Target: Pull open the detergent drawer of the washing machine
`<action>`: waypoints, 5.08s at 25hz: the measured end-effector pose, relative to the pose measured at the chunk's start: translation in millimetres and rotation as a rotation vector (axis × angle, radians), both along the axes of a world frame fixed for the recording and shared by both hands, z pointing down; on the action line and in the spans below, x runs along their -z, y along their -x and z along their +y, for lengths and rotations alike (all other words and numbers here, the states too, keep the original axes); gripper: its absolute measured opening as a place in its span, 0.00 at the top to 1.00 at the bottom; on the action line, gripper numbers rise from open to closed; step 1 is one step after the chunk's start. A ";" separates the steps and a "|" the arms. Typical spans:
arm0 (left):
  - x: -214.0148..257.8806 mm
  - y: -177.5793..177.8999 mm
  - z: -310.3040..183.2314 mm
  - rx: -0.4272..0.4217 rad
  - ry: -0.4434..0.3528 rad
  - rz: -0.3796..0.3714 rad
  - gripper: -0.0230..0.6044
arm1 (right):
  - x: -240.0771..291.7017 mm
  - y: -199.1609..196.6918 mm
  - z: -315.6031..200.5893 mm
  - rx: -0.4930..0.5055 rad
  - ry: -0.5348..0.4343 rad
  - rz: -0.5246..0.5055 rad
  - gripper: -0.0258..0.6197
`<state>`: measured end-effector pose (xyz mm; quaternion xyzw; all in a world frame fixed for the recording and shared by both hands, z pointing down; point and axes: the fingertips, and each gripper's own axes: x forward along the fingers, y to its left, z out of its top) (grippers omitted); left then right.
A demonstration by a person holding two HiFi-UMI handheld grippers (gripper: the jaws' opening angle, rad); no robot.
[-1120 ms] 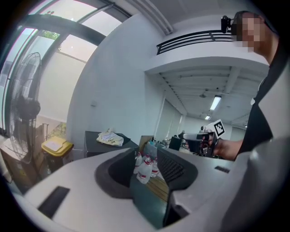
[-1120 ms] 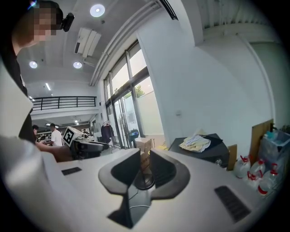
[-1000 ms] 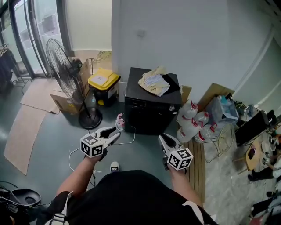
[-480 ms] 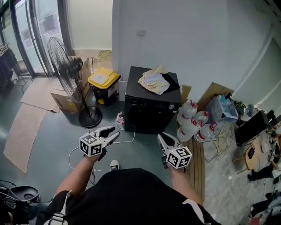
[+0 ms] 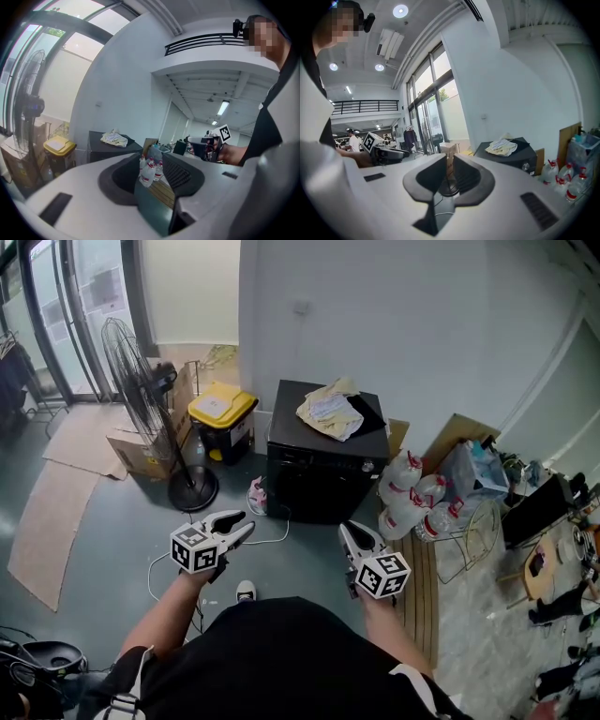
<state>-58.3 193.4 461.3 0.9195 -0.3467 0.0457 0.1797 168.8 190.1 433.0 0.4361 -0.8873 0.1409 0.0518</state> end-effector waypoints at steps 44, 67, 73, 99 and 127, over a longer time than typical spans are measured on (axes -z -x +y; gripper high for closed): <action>-20.4 29.5 -133.1 -0.061 0.061 -0.016 0.71 | -28.1 34.3 -117.1 -0.063 0.070 0.012 0.90; -25.8 68.1 -215.7 -0.103 0.060 -0.009 0.71 | -36.7 71.0 -186.2 -0.111 0.096 0.051 0.90; -24.7 75.4 -231.8 -0.121 0.057 -0.007 0.71 | -38.0 80.0 -200.4 -0.125 0.099 0.052 0.90; -32.9 111.2 -252.4 -0.119 0.068 -0.002 0.71 | -56.4 111.4 -222.5 -0.127 0.133 0.064 0.90; -40.7 124.4 -248.0 -0.141 0.082 -0.007 0.71 | -73.3 127.2 -217.9 -0.130 0.168 0.072 0.90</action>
